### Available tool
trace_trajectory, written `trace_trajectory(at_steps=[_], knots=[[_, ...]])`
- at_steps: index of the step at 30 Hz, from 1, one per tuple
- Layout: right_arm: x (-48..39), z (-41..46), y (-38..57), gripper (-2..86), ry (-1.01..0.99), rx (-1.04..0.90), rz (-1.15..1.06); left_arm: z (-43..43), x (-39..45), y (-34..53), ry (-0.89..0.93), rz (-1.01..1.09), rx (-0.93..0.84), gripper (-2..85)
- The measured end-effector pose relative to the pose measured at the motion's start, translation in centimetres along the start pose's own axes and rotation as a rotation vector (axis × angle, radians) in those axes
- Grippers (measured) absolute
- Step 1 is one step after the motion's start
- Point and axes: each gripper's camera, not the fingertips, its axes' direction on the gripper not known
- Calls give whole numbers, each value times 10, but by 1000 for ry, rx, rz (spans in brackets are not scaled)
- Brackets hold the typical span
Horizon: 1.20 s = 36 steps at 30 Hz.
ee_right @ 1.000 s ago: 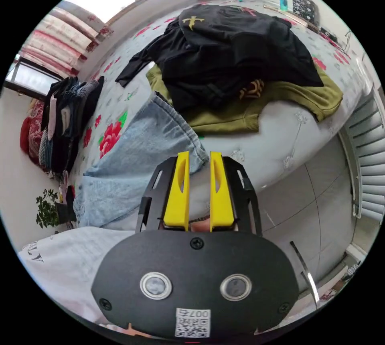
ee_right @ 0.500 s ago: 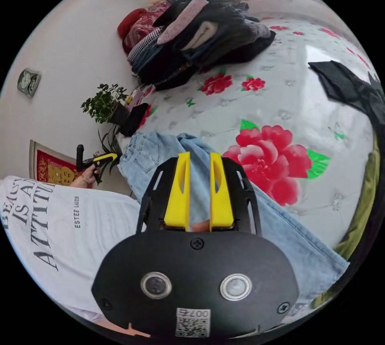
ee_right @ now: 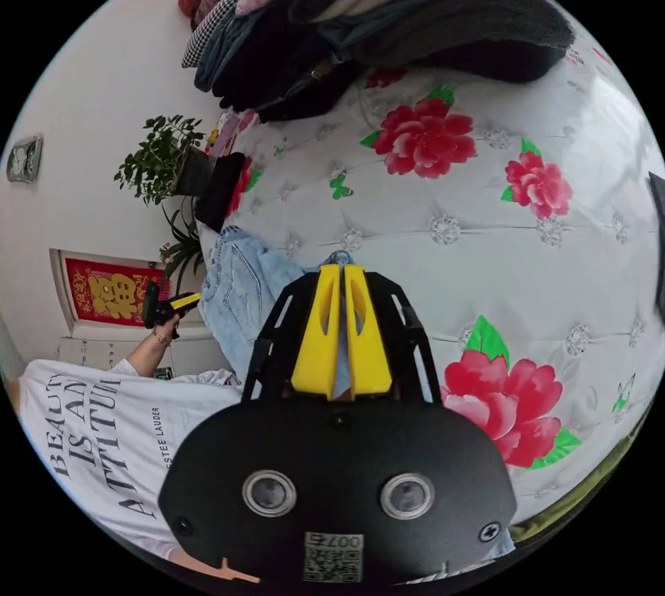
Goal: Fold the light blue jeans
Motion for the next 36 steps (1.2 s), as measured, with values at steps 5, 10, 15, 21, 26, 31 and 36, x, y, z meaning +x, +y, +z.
trace_trajectory(at_steps=[5, 10, 15, 21, 26, 31, 36], knots=[[29, 2, 4, 16, -57, 72, 152, -26, -38, 0, 430, -218, 308, 32], [24, 18, 10, 10, 94, -103, 65, -25, -7, -52, 615, -54, 302, 108], [31, -24, 22, 0, 100, 100, 58, -10, 8, -92, 505, 37, 173, 46], [49, -52, 76, 10, 76, 240, 180, -13, -24, -102, 524, -13, 193, 48], [64, -88, 202, 27, -39, 412, 262, -14, -47, -79, 601, -118, 257, 55], [93, -127, 372, 43, 68, 521, 551, -6, -77, -59, 684, -198, 253, 68], [112, -152, 554, 70, 152, 802, 1028, -8, -101, -52, 740, -243, 295, 76]])
